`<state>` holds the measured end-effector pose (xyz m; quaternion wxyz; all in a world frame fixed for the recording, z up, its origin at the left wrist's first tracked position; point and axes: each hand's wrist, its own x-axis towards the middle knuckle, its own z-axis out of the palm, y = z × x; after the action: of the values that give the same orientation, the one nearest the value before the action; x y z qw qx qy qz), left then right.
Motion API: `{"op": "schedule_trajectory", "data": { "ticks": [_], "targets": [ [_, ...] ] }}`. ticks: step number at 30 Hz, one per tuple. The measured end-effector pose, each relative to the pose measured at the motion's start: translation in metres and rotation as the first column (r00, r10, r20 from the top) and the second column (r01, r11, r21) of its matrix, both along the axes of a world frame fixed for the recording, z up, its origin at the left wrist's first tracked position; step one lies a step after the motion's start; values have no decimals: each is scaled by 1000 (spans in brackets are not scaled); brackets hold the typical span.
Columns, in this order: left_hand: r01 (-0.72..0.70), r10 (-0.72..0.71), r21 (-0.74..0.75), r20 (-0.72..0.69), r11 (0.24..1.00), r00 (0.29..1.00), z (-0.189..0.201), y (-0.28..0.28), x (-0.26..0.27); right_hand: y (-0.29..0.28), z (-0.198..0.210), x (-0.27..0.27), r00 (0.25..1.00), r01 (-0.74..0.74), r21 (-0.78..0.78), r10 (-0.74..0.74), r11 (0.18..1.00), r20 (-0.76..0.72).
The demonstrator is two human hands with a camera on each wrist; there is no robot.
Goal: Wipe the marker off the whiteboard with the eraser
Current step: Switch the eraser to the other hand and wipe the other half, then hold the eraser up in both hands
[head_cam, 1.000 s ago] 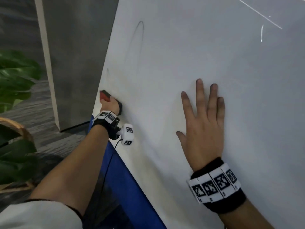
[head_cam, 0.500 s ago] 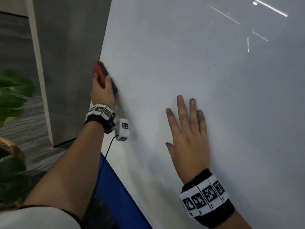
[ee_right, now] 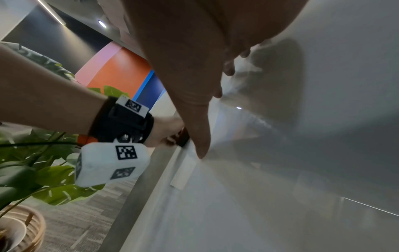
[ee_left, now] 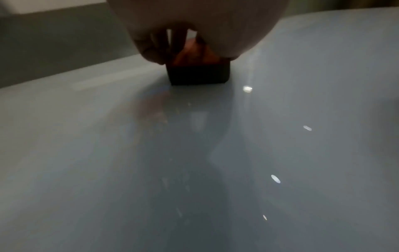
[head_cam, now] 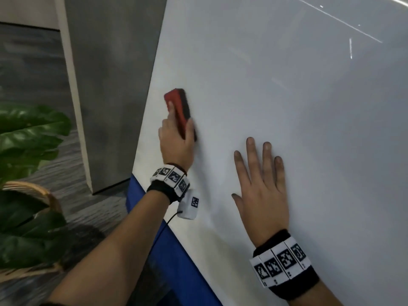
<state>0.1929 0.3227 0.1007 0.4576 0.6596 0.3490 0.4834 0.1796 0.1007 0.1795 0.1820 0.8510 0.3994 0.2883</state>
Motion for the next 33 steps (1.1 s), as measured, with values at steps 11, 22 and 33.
{"op": "schedule_trajectory", "data": {
  "ticks": [11,22,33],
  "targets": [
    [209,-256,-196,-255,958,933,-135,-99,-49,-70,-25,-14,994,-21,-14,19,1000,-105],
    [246,-317,-551,-34,798,948,-109,-270,-121,-208,-27,-57,731,-76,272,239,959,-639],
    [548,-652,427,142,719,745,135,-552,-139,-428,116,-145,475,468,872,793,140,-382]
  ]
}}
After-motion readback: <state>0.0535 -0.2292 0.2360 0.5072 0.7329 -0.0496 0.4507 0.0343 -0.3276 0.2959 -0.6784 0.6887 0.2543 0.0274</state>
